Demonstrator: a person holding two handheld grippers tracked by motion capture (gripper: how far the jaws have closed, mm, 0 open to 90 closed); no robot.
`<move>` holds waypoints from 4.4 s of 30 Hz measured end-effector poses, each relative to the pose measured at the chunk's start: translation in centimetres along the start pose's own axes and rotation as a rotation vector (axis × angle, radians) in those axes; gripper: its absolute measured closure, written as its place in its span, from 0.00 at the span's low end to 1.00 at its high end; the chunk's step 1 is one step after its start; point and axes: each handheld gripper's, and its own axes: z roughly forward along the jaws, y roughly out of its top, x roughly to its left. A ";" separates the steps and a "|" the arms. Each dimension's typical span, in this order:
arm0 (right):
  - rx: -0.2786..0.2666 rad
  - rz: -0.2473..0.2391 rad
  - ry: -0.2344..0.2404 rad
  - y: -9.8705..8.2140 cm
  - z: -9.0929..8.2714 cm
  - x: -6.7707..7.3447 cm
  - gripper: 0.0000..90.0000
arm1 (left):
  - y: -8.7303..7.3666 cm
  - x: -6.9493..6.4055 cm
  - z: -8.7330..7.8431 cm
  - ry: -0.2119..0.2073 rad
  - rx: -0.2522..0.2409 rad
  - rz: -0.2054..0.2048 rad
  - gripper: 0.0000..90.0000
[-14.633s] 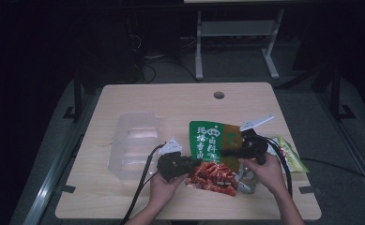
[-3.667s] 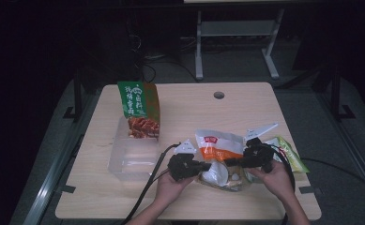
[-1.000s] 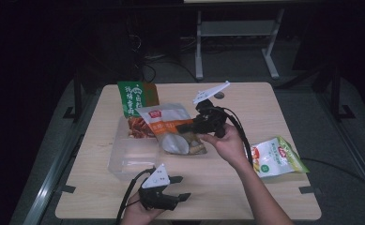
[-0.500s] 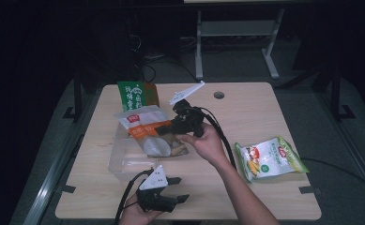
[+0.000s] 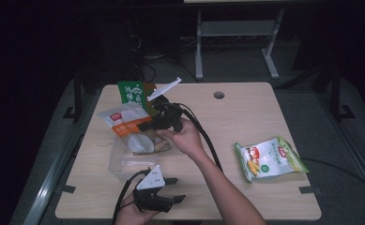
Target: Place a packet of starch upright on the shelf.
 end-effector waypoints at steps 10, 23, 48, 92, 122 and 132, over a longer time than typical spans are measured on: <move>0.000 0.046 0.003 0.8 4.7 -2.5 1.00 | -0.1 0.6 0.2 -0.015 -0.021 -0.030 0.43; 0.008 0.074 -0.004 -2.2 6.8 -4.1 0.97 | -0.1 0.8 0.2 -0.010 -0.012 -0.024 0.43; 0.118 0.052 -0.030 -5.0 5.2 -4.7 0.98 | 0.0 0.7 0.8 -0.006 -0.013 -0.019 0.41; 0.048 0.116 -0.156 -11.7 -9.2 -3.4 0.67 | 0.0 0.7 1.6 0.009 0.022 0.007 0.38; 0.040 0.280 -0.329 -20.2 -18.1 -3.2 0.60 | 0.3 0.8 1.8 0.011 0.015 0.001 0.38; 0.033 0.317 -0.362 -22.2 -19.7 -3.0 0.58 | 0.3 0.9 1.7 0.014 0.015 0.000 0.38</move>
